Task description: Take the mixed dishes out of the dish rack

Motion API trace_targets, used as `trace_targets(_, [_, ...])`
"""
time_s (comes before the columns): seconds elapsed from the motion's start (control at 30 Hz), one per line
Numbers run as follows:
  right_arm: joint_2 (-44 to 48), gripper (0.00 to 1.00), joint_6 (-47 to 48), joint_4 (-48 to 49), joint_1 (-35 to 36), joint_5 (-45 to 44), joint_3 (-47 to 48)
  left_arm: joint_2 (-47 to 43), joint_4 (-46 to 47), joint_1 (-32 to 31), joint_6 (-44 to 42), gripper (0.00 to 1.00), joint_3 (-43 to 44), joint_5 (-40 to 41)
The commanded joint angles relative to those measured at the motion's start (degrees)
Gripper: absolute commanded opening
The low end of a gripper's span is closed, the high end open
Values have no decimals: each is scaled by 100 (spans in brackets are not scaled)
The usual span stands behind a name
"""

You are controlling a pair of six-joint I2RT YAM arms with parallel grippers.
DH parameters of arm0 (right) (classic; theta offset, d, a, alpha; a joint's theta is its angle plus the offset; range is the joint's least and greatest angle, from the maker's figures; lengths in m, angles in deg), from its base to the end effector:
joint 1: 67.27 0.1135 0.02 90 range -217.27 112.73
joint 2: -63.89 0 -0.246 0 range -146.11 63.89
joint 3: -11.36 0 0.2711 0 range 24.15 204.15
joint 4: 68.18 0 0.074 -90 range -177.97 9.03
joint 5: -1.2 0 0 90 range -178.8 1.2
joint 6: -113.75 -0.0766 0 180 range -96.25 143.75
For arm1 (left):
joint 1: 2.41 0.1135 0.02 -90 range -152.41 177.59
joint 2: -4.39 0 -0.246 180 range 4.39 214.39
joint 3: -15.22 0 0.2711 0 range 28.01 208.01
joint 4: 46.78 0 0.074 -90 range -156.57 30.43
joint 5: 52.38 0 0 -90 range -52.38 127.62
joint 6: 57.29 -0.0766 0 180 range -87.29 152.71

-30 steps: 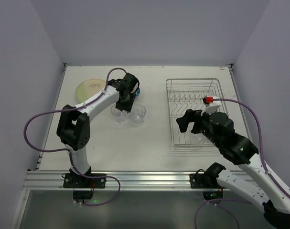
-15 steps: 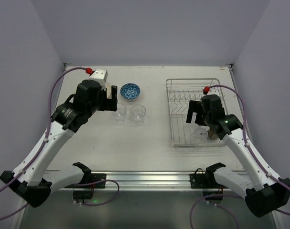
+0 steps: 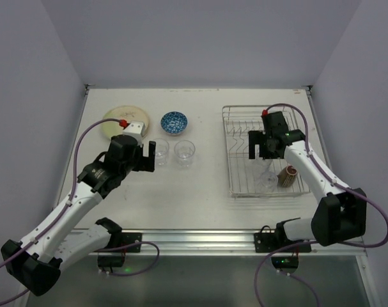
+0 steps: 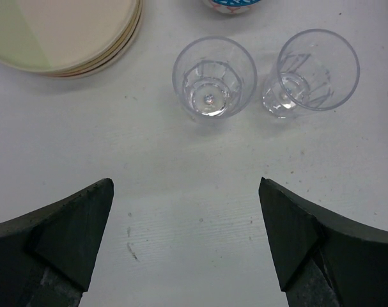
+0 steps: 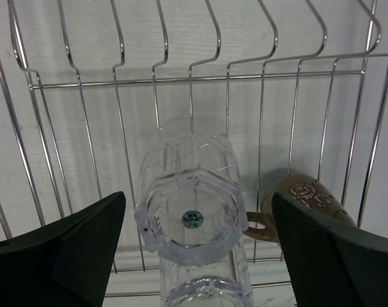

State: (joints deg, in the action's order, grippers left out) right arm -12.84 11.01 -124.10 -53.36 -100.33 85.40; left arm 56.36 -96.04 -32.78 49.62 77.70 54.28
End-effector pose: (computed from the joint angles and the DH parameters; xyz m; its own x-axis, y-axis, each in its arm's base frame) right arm 0.3065 0.0601 0.2130 -0.8379 0.0151 -0.5457 0.0516 0.9973 -0.0516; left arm 0.2267 -0.1074 0.2645 -0.6015 0.0295 -0.7984 0.1218 0.9910 -0.0552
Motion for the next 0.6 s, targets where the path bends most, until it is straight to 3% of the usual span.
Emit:
trace_targets(0.0, [-193, 97, 341, 59, 6, 405, 220, -81, 623, 40, 15, 100, 14, -198])
trace_targets(0.37, [-510, 87, 201, 112, -3, 503, 71, -90, 694, 31, 6, 100, -91, -454])
trace_targets(0.53, [-387, 74, 174, 156, 6, 301, 18, -29, 694, 31, -3, 100, -91, -489])
trace_targets(0.57, [-352, 66, 183, 148, 6, 300, 9, -20, 702, 31, -3, 100, -91, -489])
